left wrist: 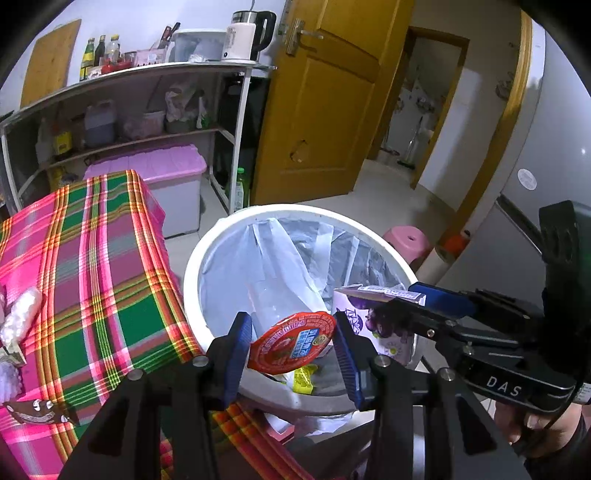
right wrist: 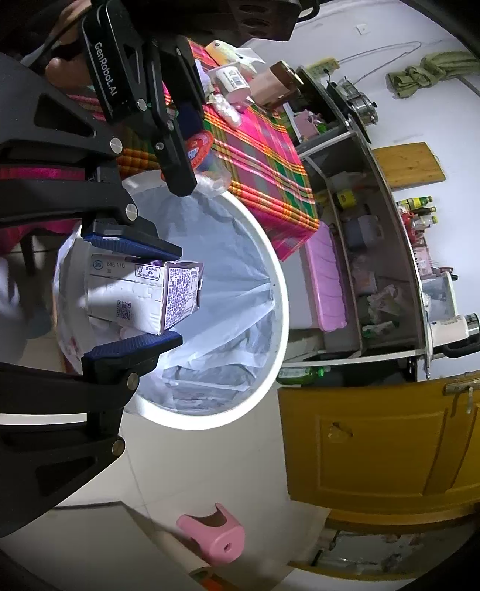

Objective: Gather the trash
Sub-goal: 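Open both tools to drop the red lid and purple carton into the bin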

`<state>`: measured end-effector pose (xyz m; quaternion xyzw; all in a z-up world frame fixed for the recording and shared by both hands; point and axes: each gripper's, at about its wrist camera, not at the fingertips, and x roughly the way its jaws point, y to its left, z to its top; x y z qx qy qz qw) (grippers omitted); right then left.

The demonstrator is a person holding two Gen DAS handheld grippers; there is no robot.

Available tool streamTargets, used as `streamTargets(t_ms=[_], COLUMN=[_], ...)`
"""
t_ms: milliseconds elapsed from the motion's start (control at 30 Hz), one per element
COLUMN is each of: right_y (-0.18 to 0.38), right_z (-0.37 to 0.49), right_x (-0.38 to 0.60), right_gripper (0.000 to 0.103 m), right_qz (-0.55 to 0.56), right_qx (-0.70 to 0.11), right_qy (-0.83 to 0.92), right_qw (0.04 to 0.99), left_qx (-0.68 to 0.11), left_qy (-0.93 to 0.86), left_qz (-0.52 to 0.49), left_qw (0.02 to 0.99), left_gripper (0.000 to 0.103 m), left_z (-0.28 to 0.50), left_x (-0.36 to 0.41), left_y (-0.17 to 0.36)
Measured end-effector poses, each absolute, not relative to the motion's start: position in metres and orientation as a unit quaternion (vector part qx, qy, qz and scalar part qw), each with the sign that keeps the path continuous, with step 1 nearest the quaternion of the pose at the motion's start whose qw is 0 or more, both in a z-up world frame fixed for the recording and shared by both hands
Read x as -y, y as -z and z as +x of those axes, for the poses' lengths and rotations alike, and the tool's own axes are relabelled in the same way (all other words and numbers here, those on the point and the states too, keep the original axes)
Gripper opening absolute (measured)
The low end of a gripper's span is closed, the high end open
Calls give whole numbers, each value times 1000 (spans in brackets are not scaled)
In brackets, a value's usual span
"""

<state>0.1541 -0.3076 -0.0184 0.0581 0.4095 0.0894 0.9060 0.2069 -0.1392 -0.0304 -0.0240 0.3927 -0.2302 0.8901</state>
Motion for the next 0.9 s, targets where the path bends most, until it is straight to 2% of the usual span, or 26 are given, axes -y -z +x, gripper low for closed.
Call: streamTargets(t_ms=[267, 900], right_y=[25, 0], right_z=[156, 132], right_x=[306, 287], right_gripper=[41, 41], right_qz=[58, 51], right_qx=[-419, -390], right_qy=[-92, -112], right_qw=[902, 912], left_qx=[-397, -367], left_qy=[236, 204], left_qz=[-25, -66], left_qw=[887, 905], left_gripper=[49, 49], left_z=[209, 170], left_x=[141, 98], left_y=[33, 13])
